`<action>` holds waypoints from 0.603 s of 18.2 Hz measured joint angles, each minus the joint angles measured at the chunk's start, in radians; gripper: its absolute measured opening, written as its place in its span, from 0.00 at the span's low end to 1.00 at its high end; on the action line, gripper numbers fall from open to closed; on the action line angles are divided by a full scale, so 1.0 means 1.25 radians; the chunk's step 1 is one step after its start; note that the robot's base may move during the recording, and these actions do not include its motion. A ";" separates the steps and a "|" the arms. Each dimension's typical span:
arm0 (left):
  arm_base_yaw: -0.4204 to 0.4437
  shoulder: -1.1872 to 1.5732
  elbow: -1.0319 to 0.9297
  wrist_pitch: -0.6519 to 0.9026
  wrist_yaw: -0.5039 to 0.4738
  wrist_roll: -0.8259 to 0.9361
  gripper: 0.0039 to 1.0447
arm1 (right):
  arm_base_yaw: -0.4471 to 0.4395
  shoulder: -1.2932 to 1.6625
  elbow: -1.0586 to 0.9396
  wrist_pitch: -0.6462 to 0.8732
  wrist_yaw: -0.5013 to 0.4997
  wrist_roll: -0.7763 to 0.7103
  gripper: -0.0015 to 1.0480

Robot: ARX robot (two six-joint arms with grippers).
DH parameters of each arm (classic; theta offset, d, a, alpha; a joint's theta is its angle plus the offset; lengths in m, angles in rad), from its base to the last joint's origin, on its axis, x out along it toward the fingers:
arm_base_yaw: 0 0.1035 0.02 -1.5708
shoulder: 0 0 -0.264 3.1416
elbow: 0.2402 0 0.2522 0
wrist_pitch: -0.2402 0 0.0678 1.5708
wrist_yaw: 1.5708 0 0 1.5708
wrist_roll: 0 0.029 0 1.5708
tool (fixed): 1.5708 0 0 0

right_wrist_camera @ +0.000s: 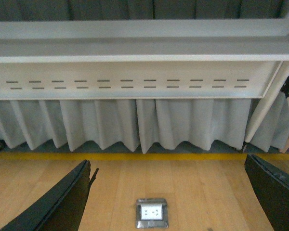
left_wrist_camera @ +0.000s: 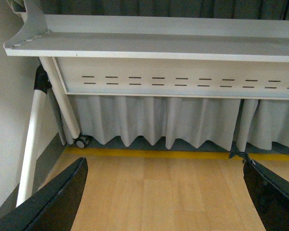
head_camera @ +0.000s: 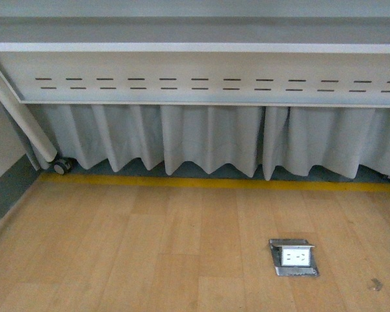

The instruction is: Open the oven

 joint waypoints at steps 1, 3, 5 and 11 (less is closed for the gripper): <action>0.000 0.000 0.000 0.000 0.000 0.000 0.94 | 0.000 0.000 0.000 -0.001 0.000 0.000 0.94; 0.000 0.000 0.000 0.001 -0.001 0.000 0.94 | 0.000 0.000 0.000 -0.002 0.000 0.000 0.94; 0.000 0.000 0.000 0.002 0.001 0.000 0.94 | 0.000 0.000 0.000 -0.001 0.000 0.000 0.94; 0.000 0.000 0.000 0.003 0.000 0.000 0.94 | 0.000 0.000 0.000 0.000 0.000 0.000 0.94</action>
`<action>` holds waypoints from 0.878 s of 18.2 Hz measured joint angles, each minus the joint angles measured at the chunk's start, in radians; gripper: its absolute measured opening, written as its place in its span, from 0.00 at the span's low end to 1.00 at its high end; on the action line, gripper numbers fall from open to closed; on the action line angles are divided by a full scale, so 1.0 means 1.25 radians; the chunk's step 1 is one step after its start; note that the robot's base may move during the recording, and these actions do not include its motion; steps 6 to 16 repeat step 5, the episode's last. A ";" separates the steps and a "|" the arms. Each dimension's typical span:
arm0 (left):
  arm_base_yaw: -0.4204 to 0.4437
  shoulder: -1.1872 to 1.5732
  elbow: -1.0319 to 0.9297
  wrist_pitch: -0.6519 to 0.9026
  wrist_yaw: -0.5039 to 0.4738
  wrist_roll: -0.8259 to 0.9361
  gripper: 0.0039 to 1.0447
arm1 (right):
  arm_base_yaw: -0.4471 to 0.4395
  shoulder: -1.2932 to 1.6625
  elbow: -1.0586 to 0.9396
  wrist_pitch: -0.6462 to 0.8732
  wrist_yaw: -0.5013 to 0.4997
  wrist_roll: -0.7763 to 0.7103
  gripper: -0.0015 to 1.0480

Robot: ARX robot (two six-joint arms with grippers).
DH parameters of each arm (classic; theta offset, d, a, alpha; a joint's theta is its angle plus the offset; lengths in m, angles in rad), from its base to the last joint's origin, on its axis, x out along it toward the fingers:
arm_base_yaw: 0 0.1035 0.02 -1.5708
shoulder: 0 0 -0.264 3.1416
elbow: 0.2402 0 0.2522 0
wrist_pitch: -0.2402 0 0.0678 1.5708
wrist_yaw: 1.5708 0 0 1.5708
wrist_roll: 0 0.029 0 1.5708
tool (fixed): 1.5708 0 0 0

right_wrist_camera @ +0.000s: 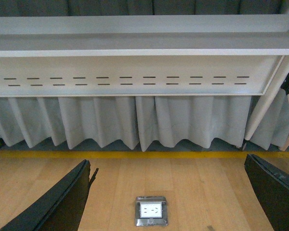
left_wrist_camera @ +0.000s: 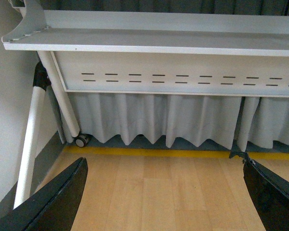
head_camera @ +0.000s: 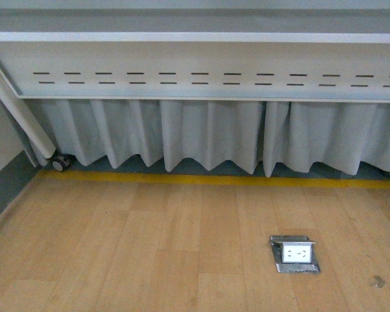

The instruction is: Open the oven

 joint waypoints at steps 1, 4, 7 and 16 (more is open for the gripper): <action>0.000 0.000 0.000 0.000 0.000 0.000 0.94 | 0.000 0.000 0.000 0.000 0.000 0.000 0.94; 0.000 0.000 0.000 0.000 0.000 0.000 0.94 | 0.000 0.000 0.000 0.000 0.000 0.000 0.94; 0.000 0.000 0.000 0.000 0.000 0.000 0.94 | 0.000 0.000 0.000 0.000 0.000 0.000 0.94; 0.000 0.000 0.000 0.000 0.000 0.000 0.94 | 0.000 0.000 0.000 0.000 0.000 0.000 0.94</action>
